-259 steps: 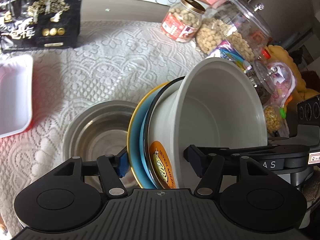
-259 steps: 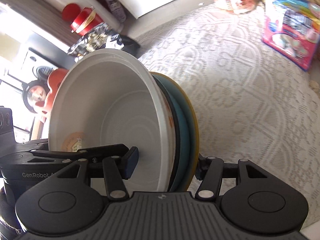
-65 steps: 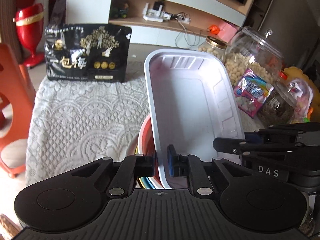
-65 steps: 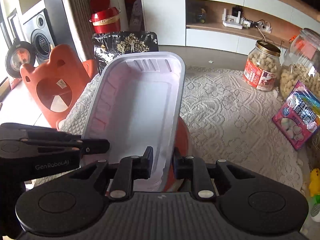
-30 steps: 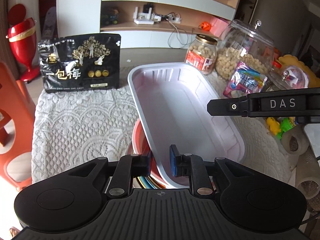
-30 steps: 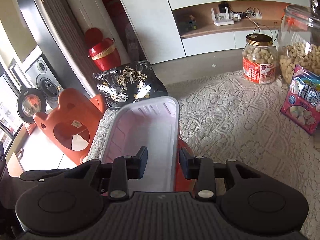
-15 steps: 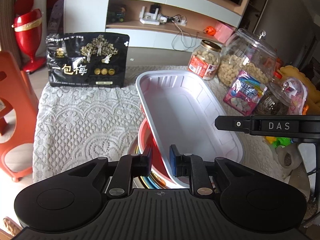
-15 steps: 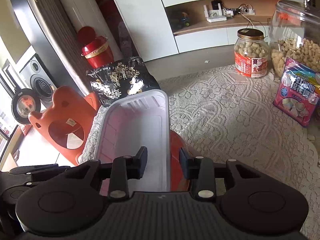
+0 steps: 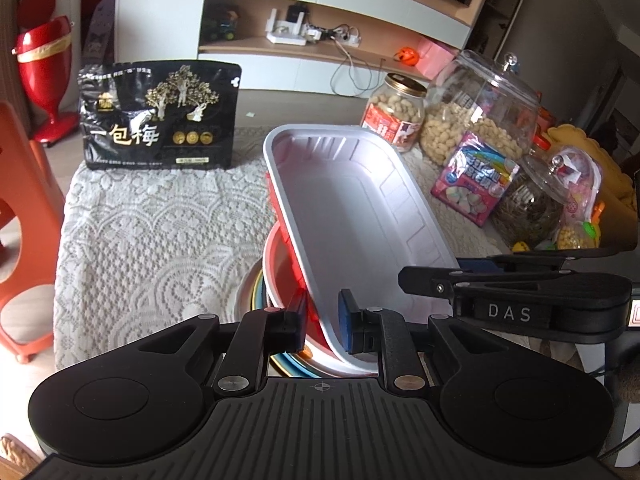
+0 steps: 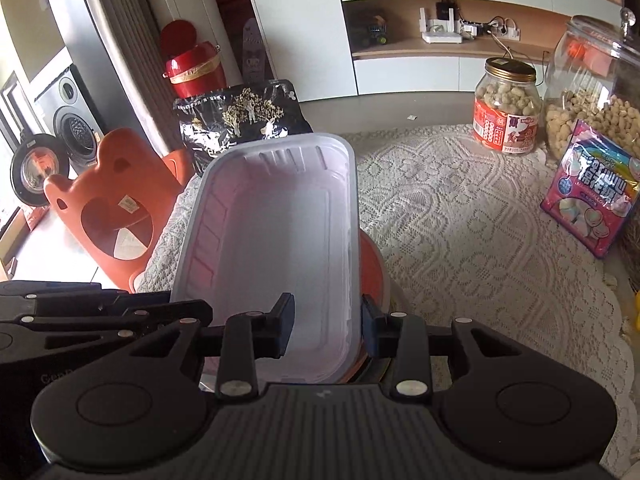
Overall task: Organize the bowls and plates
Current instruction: 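Lift and carry the tray with both tools over the white bowl, then lower the tray into the white bowl with both tools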
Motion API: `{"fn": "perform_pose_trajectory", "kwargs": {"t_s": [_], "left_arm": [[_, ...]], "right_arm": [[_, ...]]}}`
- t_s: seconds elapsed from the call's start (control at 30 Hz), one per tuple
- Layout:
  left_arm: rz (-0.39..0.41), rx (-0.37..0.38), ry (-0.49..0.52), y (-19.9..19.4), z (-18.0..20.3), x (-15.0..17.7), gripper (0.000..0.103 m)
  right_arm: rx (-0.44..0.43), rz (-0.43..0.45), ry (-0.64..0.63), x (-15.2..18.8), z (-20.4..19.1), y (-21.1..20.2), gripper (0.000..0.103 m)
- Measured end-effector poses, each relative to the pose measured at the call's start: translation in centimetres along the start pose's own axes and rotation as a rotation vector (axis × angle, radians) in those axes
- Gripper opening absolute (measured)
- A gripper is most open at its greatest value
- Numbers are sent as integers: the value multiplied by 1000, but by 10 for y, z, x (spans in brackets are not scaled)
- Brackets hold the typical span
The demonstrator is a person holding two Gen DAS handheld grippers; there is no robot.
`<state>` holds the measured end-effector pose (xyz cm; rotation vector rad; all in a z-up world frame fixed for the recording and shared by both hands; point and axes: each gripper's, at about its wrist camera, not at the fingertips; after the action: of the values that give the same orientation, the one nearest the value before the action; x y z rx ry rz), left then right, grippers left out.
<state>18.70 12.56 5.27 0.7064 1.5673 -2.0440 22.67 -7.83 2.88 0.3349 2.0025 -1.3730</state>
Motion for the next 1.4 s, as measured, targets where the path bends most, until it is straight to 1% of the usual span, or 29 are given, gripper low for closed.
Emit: {"fn": "perform_pose_trajectory", "kwargs": {"t_s": [0.1,0.23,0.3,0.37,0.47,0.57,0.73,0.77,0.83,0.9,0.97,1.03,1.1,1.13,1.17,1.2,1.23,1.3,1.37,1.4], "left_arm": [[-5,-13,11,0,1,2,19],[2,-16,34,-7,7,8,19],[16,-23,35,-13,8,12,19],[34,-35,23,-18,7,15,19],[61,-53,-13,-24,1,18,19],[70,-59,-47,-25,-4,21,19],[69,-89,-45,-26,0,26,20],[67,-92,-42,-25,2,25,18],[76,-87,-35,-25,5,15,18],[108,-104,-42,-26,4,4,18],[101,-124,-48,-18,1,-7,18],[95,-113,-56,-8,-2,-14,17],[106,-78,-66,2,-6,-15,17],[93,-62,-70,7,-8,-16,17],[58,-28,-72,14,-10,-16,17],[47,12,-81,16,-12,-15,19],[53,37,-92,14,-13,-15,19],[105,59,-77,-1,-11,-18,19],[186,52,-23,-21,-5,-22,19],[209,40,0,-27,-2,-23,19]], "right_arm": [[5,-12,-6,6,-1,0,34],[-12,25,-23,14,-1,-11,34],[-6,49,-43,17,-2,-18,34],[0,70,-47,19,-1,-24,34],[-23,89,-15,21,6,-31,34],[-33,96,0,24,13,-33,34],[-35,85,40,30,24,-27,34],[-33,82,44,29,24,-25,34],[-31,92,47,21,22,-24,34],[-18,139,44,7,18,-26,34],[-9,158,58,-10,15,-25,34],[-5,147,98,-21,16,-18,34],[-15,116,121,-29,17,-7,34],[-23,101,125,-32,17,-2,34],[-33,88,125,-34,16,2,34],[-42,89,129,-36,15,2,35],[-37,108,130,-38,13,-2,37],[-49,194,98,-38,8,-19,37],[-66,268,54,-37,5,-34,37],[-76,277,43,-35,5,-37,37]]}}
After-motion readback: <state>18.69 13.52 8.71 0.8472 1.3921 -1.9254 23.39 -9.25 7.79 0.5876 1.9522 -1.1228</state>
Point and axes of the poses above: each gripper's, at about its wrist camera, not at the fingertips, and y roughly the way its jaws point, z to its right, x to its underside
